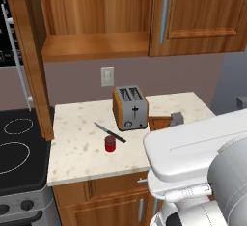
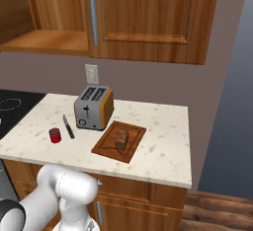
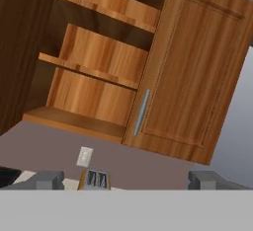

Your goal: Pick the bread, place it on the cutting board, pick the jam, place it on the counter, and close the cabinet.

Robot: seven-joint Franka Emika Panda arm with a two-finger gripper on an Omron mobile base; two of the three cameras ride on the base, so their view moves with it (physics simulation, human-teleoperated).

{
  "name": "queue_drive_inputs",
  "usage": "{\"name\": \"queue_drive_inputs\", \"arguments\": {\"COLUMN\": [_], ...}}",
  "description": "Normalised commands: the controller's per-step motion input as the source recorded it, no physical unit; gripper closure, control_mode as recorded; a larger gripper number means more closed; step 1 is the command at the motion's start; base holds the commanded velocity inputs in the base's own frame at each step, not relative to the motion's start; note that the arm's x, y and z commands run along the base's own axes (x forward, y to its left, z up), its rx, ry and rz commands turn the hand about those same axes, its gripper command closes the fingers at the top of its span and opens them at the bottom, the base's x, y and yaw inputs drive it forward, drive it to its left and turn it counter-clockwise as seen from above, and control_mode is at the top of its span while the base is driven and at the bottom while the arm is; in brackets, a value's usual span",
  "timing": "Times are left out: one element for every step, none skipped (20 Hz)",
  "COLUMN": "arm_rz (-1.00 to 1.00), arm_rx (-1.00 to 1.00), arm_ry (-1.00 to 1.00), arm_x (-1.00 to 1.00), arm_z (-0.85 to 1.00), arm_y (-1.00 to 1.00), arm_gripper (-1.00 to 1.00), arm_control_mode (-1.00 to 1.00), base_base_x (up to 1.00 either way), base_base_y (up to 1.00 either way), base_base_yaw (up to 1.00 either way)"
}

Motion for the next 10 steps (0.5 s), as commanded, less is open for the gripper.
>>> {"name": "queue_drive_inputs", "arguments": {"arm_rz": [0.00, 0.00, 0.00, 0.00, 0.00, 0.00, 0.00, 0.00, -0.01, -0.02], "arm_rx": [0.03, 0.05, 0.07, 0.07, 0.08, 0.09, 0.10, 0.10, 0.11, 0.11], "arm_ry": [0.00, 0.00, 0.00, 0.00, 0.00, 0.00, 0.00, 0.00, 0.00, 0.00], "arm_x": [-0.09, -0.12, -0.14, -0.15, -0.16, -0.17, -0.17, -0.17, -0.14, -0.13], "arm_z": [0.00, 0.00, 0.01, 0.01, 0.00, 0.00, 0.02, 0.02, 0.01, 0.01], "arm_y": [0.55, 0.51, 0.50, 0.49, 0.49, 0.48, 0.48, 0.50, 0.53, 0.53], "arm_gripper": [-1.00, -1.00, -1.00, -1.00, -1.00, -1.00, -1.00, -1.00, -1.00, -1.00], "arm_control_mode": [-1.00, -1.00, -1.00, -1.00, -1.00, -1.00, -1.00, -1.00, -1.00, -1.00], "base_base_x": [0.00, 0.00, 0.00, 0.00, 0.00, 0.00, 0.00, 0.00, 0.00, 0.00], "base_base_y": [0.00, 0.00, 0.00, 0.00, 0.00, 0.00, 0.00, 0.00, 0.00, 0.00], "base_base_yaw": [0.00, 0.00, 0.00, 0.00, 0.00, 0.00, 0.00, 0.00, 0.00, 0.00]}}
